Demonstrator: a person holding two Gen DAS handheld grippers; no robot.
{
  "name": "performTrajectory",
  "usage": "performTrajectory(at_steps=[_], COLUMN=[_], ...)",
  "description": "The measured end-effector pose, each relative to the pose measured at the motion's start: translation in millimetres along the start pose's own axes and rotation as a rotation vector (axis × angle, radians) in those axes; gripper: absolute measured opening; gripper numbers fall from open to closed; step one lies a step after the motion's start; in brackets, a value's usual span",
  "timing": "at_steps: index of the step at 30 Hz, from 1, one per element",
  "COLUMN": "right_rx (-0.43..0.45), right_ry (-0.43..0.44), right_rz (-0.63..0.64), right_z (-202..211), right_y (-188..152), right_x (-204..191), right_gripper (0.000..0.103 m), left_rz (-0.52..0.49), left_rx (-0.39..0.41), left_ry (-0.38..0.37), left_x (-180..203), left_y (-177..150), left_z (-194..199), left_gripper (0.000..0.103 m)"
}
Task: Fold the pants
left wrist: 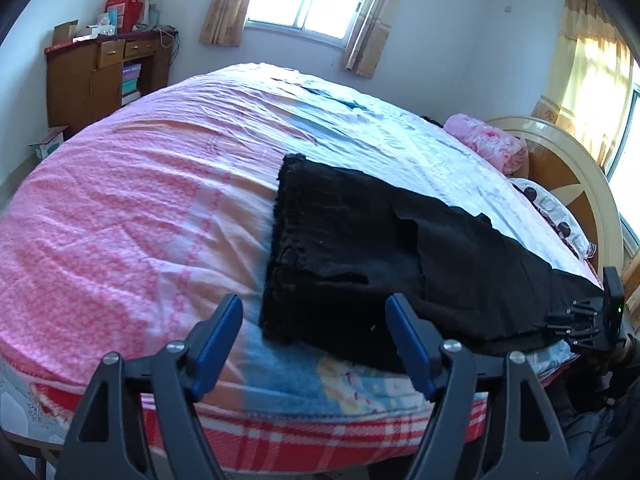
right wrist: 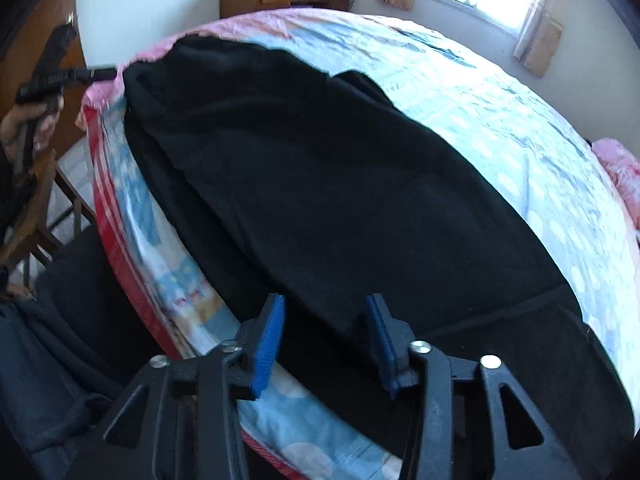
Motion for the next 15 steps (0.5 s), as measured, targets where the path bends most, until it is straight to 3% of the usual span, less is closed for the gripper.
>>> performTrajectory(at_steps=[5,8,15], right_rx=[0.013,0.038,0.025], right_ry=[-0.01,0.005,0.071], right_rz=[0.013,-0.01,-0.047], right_z=[1.4,11.1,34.9], right_y=[-1.9,3.3,-3.5], right_x=[-5.2,-5.3,-7.8], right_gripper=[0.008,0.005,0.003], left_rz=[0.052,0.062,0.029], left_rx=[0.013,0.012,-0.014], left_ry=[-0.047,-0.073,-0.071], left_x=[1.7,4.8,8.5], left_y=[9.2,14.2,1.4], left_z=[-11.9,-15.8,-15.0], left_gripper=[0.071,0.06,0.053])
Point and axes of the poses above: each gripper's, at about its wrist camera, not at the fingertips, and z roughly against the way its jaws point, x to its right, y to its top, the point moved 7 cm from there along -z, roughly the way its jaws point, and after that the axes turned 9 degrees about x, right-handed, at the moved point
